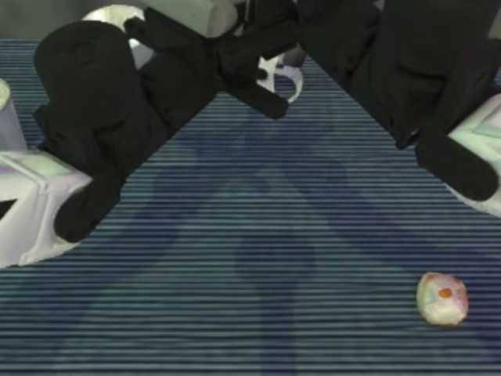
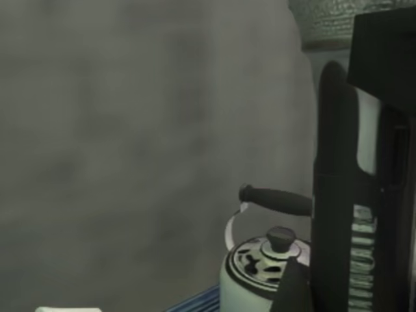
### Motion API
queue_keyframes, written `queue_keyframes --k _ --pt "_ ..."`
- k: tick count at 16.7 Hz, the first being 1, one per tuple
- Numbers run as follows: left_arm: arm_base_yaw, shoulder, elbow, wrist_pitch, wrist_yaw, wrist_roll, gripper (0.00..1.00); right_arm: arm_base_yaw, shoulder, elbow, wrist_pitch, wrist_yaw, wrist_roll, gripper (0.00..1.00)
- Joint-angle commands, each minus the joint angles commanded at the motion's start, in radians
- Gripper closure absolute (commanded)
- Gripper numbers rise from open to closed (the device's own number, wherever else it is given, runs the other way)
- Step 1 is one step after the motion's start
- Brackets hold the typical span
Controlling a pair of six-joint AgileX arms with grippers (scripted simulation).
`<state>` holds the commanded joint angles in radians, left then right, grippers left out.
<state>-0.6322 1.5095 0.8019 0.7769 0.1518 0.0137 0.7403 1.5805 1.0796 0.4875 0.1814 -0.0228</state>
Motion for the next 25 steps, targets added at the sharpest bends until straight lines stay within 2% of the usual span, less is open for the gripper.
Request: queue_keyframes --k 1,2,10,23,25 --pt "0.000 0.000 0.000 0.000 0.000 0.000 1.00 0.000 0.000 0.000 0.000 0.000 0.000 0.98" --pt "0.000 0.000 0.000 0.000 0.000 0.000 1.00 0.000 0.000 0.000 0.000 0.000 0.000 1.00" --pt "0.000 0.000 0.000 0.000 0.000 0.000 1.00 0.000 0.000 0.000 0.000 0.000 0.000 1.00" --pt "0.000 0.000 0.000 0.000 0.000 0.000 0.02 0.000 0.000 0.000 0.000 0.000 0.000 1.00" --pt "0.000 0.000 0.000 0.000 0.000 0.000 0.00 0.000 0.000 0.000 0.000 0.000 0.000 1.00"
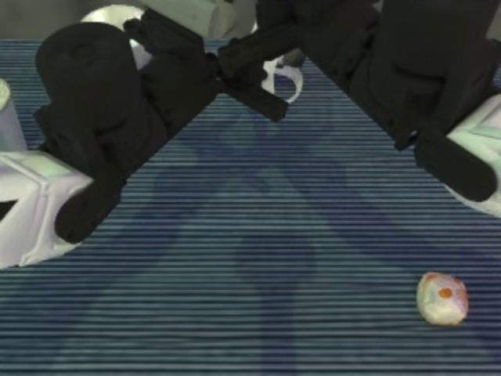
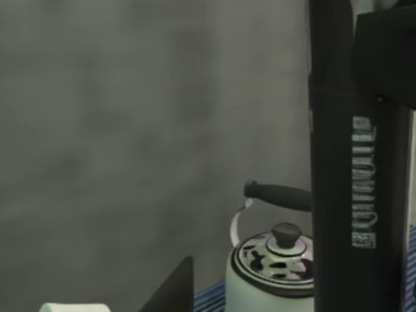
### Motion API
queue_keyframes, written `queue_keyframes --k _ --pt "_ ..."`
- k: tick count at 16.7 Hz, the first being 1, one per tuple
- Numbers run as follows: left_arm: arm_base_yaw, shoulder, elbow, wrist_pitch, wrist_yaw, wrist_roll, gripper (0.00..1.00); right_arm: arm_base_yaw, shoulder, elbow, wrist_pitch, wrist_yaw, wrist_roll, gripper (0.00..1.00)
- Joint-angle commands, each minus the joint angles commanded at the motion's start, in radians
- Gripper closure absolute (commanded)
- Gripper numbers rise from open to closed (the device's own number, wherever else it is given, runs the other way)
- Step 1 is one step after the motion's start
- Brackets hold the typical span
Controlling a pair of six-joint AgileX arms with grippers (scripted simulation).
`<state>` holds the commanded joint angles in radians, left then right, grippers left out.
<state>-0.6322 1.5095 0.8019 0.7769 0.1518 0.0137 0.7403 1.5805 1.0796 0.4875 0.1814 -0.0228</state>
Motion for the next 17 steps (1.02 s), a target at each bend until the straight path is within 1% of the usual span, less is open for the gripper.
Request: queue_keyframes --k 6,7,8,10,15,17 --pt "0.000 0.000 0.000 0.000 0.000 0.000 0.00 0.000 0.000 0.000 0.000 0.000 0.000 1.00" --pt "0.042 0.010 -0.011 0.000 -0.034 0.011 0.00 0.004 -0.020 0.007 0.004 0.014 -0.011 1.00" --pt "0.042 0.006 -0.014 -0.002 -0.032 0.011 0.00 0.002 -0.022 0.005 0.004 0.012 -0.011 1.00" --pt "0.046 -0.032 -0.049 -0.010 -0.023 0.010 0.00 -0.014 -0.040 -0.015 0.001 -0.007 -0.010 1.00" --pt "0.087 -0.241 -0.214 -0.043 -0.008 0.009 0.00 -0.086 -0.125 -0.090 -0.003 -0.087 -0.009 1.00" --pt "0.097 -0.279 -0.249 -0.051 -0.004 0.008 0.00 -0.103 -0.144 -0.107 -0.003 -0.105 -0.009 1.00"
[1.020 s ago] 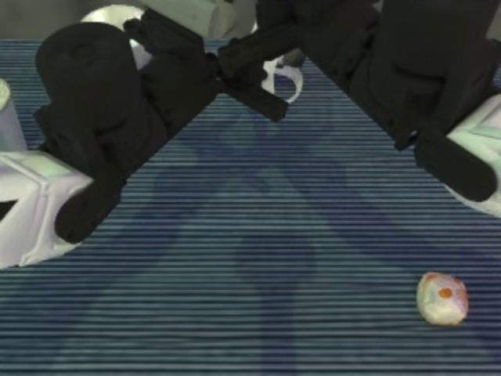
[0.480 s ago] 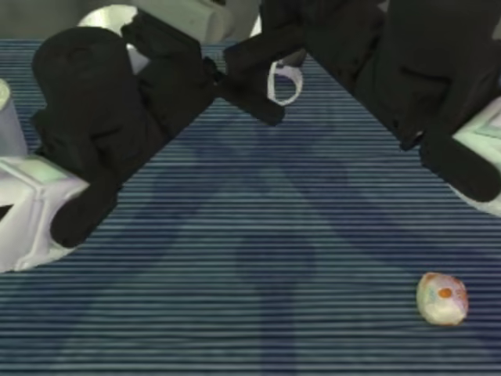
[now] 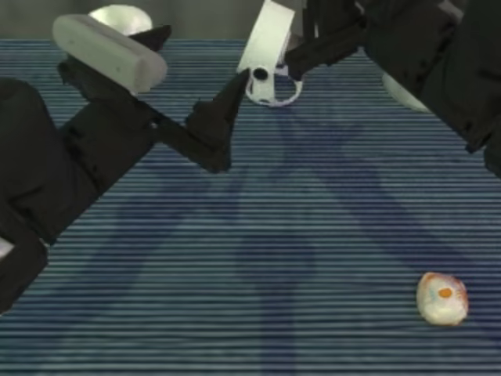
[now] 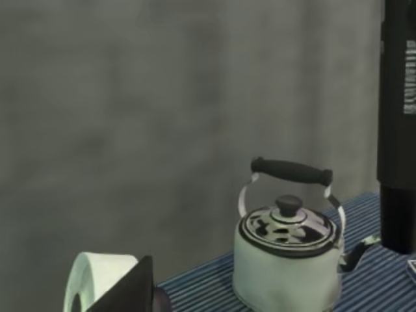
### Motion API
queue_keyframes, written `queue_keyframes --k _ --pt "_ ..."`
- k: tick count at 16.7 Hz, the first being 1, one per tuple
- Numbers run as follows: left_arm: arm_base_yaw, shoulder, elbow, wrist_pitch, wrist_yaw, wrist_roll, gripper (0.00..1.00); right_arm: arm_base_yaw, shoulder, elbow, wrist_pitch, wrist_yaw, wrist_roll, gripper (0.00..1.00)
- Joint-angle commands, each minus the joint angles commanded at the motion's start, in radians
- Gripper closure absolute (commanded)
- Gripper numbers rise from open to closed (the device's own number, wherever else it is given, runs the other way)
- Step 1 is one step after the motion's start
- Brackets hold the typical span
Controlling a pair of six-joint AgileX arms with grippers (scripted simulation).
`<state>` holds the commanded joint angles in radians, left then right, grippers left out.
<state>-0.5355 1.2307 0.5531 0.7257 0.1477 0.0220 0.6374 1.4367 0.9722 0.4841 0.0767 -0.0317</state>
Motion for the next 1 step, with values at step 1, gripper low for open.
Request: queue_keyframes --k 1 --pt "0.001 -0.003 -0.003 -0.001 0.000 0.000 0.00 -0.002 -0.002 -0.002 0.000 -0.002 0.000 1.00"
